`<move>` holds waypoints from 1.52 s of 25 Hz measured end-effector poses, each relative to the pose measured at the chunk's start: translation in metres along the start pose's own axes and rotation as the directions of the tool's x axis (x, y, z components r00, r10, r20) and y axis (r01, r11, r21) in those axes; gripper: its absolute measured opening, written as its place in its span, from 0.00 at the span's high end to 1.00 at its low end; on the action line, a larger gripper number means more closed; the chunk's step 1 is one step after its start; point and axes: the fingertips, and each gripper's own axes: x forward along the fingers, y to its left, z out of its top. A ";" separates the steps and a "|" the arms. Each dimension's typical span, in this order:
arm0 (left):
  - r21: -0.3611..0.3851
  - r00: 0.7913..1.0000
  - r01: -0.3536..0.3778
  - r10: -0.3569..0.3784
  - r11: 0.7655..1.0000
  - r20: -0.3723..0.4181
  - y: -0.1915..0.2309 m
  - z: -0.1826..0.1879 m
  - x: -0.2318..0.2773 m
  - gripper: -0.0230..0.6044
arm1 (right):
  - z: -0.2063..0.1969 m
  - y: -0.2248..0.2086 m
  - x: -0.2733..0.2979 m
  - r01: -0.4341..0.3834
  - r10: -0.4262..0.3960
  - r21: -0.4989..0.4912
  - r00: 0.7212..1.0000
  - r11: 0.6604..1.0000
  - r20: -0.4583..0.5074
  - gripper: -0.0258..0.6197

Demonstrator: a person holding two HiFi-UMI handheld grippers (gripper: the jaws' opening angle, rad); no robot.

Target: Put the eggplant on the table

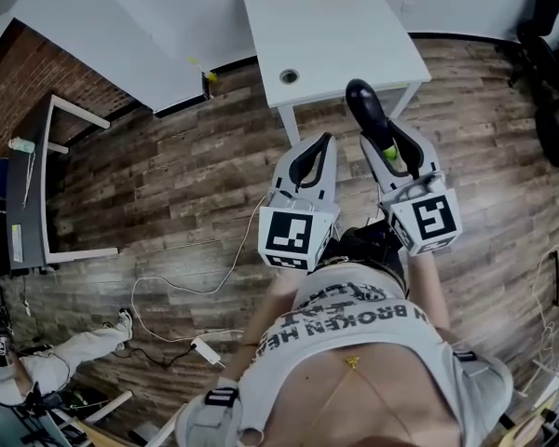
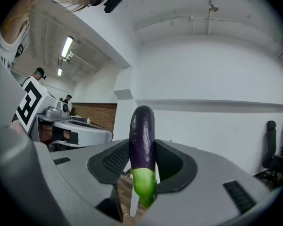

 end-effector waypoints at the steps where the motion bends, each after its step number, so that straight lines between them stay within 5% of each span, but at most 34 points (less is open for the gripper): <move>1: -0.004 1.000 0.000 0.000 1.000 0.000 0.004 0.000 0.000 0.97 | -0.001 0.002 0.004 0.000 0.000 -0.003 1.000 1.000 -0.007 0.70; 15: -0.020 1.000 0.013 -0.013 1.000 -0.014 0.034 -0.005 0.042 0.97 | -0.012 -0.019 0.048 -0.007 0.007 -0.008 0.999 1.000 -0.044 0.70; 38: 0.025 0.999 -0.023 0.024 0.999 -0.035 0.060 0.018 0.265 0.97 | -0.018 -0.204 0.170 -0.093 0.093 0.014 0.996 0.996 -0.004 0.70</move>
